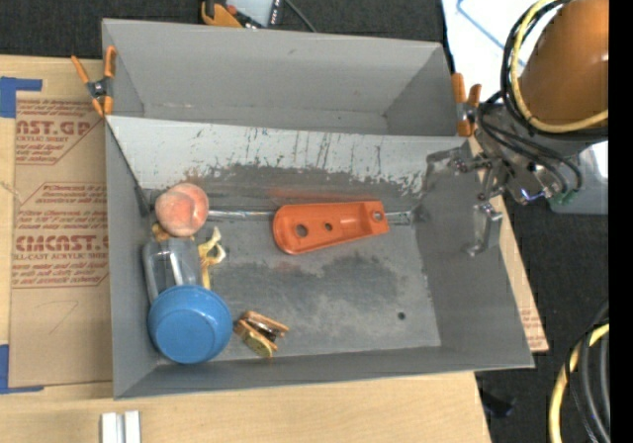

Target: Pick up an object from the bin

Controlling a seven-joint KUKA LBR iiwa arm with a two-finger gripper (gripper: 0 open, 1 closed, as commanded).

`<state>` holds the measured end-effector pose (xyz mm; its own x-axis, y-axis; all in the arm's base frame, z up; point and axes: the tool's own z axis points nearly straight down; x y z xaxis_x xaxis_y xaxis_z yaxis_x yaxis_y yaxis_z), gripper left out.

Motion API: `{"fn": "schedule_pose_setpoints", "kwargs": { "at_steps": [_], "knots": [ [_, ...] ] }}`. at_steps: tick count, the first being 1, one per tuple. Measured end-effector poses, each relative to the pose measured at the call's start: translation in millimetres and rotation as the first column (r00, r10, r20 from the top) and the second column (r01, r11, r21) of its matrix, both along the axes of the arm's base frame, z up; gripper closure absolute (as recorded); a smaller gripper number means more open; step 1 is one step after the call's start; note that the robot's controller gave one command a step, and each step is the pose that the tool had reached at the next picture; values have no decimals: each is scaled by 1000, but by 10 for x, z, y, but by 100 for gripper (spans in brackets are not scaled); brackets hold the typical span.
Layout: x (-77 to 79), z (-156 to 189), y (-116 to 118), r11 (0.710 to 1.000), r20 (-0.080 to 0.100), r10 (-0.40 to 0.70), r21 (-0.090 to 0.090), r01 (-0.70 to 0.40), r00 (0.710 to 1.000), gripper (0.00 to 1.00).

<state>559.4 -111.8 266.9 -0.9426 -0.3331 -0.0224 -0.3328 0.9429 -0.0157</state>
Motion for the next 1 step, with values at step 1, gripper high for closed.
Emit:
{"fn": "schedule_pose_setpoints", "kwargs": {
  "at_steps": [1],
  "knots": [
    [163, 464, 262, 970, 17, -243, 10, 243, 970, 0]
  ]
}}
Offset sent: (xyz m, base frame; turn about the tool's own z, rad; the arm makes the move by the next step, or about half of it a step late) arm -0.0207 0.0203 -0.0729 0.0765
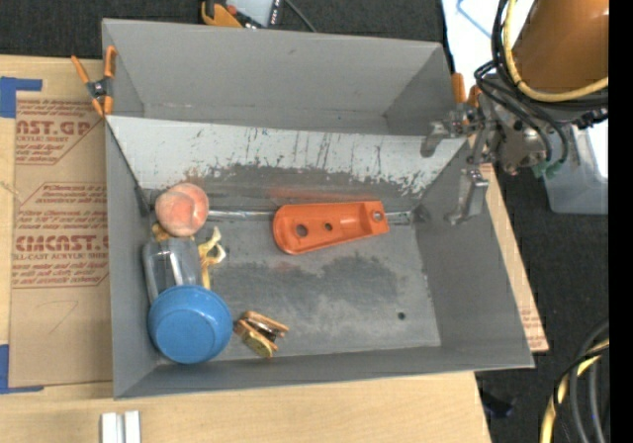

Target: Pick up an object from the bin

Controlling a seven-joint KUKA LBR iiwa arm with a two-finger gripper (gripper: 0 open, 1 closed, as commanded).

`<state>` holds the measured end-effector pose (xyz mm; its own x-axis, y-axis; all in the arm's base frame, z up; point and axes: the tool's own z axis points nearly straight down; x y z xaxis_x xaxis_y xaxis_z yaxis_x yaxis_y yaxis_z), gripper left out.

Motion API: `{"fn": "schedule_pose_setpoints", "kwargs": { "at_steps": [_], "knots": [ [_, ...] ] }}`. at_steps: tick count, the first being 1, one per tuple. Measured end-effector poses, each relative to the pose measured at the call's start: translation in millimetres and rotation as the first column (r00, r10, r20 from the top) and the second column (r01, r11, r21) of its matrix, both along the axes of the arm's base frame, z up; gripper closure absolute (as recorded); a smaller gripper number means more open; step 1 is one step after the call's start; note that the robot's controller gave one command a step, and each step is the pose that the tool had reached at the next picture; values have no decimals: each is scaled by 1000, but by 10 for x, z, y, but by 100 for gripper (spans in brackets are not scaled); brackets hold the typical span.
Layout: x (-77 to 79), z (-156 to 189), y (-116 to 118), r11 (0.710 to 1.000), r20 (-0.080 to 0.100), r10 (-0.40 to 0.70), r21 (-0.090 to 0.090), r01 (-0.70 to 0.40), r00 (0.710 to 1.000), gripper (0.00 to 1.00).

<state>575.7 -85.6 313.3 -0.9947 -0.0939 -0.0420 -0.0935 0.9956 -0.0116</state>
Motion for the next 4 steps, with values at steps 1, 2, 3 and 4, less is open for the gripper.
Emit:
{"fn": "schedule_pose_setpoints", "kwargs": {
  "at_steps": [1, 2, 3, 4],
  "knots": [
    [-328, -1135, -47, 986, -18, 164, -3, -164, 986, 0],
    [-146, -346, -105, 999, 4, 38, -1, -38, 999, 0],
    [-236, -1112, 17, 997, -10, 82, -1, -82, 997, 0],
    [-228, -1519, -3, 995, -8, 97, -2, -97, 995, 0]
  ]
}}
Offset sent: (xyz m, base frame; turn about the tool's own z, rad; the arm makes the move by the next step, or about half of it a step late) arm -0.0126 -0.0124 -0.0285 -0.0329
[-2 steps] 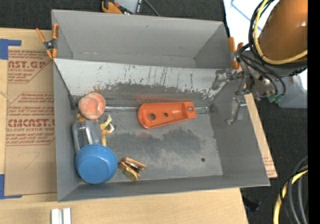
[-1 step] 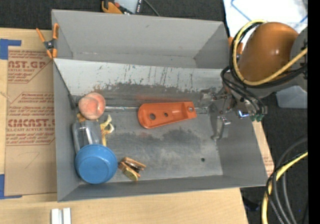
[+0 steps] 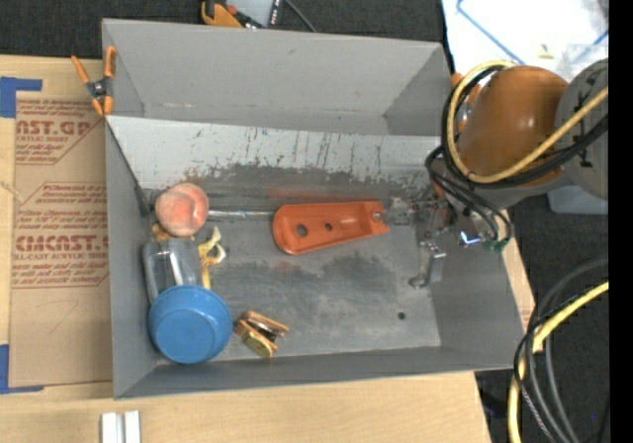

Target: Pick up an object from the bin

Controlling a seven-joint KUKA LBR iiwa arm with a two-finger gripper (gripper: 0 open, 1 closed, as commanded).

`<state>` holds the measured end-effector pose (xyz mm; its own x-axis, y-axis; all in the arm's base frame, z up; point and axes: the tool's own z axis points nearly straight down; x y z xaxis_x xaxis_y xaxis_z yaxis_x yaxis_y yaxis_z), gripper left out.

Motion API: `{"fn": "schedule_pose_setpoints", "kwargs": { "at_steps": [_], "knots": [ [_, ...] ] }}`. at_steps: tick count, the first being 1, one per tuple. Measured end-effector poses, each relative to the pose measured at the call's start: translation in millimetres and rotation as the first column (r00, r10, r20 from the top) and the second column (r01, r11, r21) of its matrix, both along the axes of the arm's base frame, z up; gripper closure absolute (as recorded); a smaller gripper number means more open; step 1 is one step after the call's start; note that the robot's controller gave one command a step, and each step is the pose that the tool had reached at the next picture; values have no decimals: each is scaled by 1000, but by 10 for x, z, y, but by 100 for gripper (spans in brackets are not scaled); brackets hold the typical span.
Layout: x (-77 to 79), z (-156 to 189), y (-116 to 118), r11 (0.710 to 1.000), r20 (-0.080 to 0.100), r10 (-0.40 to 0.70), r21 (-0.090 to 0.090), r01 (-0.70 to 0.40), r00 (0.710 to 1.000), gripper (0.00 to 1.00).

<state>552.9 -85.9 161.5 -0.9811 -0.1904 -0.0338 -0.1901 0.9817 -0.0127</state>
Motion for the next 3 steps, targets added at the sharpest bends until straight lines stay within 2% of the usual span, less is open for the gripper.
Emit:
{"fn": "schedule_pose_setpoints", "kwargs": {
  "at_steps": [1, 2, 3],
  "knots": [
    [68, -796, 163, 999, -7, -43, 5, 43, 999, 0],
    [259, -923, -149, 995, 8, 101, -7, -101, 995, 0],
    [172, -734, 39, 1000, -1, 23, 4, -23, 1000, 0]
  ]
}}
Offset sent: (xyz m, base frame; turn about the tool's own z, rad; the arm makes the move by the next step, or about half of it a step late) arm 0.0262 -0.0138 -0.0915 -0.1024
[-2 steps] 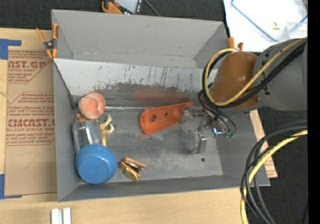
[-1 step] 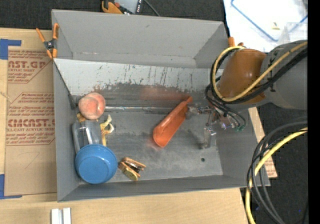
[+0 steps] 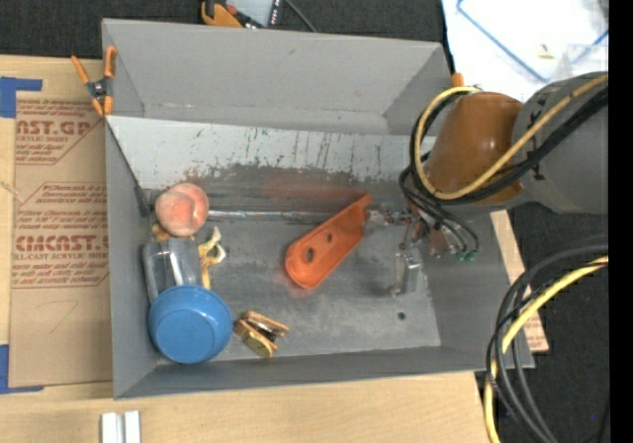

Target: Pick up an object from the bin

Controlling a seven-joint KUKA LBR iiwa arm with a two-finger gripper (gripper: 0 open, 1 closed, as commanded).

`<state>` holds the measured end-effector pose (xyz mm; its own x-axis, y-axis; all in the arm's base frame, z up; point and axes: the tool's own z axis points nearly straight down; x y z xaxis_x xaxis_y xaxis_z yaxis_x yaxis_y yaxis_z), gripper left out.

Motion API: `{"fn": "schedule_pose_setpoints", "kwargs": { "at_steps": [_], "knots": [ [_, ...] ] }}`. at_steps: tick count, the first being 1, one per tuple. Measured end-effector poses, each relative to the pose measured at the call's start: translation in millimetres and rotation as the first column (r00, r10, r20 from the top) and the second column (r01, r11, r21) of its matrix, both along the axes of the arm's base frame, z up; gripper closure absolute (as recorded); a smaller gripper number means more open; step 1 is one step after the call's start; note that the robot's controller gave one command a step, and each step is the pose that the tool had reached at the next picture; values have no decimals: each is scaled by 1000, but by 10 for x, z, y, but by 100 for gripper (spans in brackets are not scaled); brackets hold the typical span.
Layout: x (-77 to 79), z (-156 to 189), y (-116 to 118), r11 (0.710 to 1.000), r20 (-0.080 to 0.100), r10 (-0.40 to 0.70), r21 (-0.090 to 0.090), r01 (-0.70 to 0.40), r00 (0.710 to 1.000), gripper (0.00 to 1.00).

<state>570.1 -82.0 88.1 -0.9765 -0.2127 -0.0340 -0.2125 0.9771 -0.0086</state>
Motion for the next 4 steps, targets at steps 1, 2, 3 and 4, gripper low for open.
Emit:
{"fn": "schedule_pose_setpoints", "kwargs": {
  "at_steps": [1, 2, 3, 4],
  "knots": [
    [-89, 234, -213, 998, 13, 68, -10, -68, 998, 0],
    [-164, -203, 114, 995, 0, 102, 0, -102, 995, 0],
    [-414, -179, 96, 927, 10, 375, -23, -375, 927, 0],
    [-399, -100, 81, 908, 2, 418, -19, -418, 908, 0]
  ]
}}
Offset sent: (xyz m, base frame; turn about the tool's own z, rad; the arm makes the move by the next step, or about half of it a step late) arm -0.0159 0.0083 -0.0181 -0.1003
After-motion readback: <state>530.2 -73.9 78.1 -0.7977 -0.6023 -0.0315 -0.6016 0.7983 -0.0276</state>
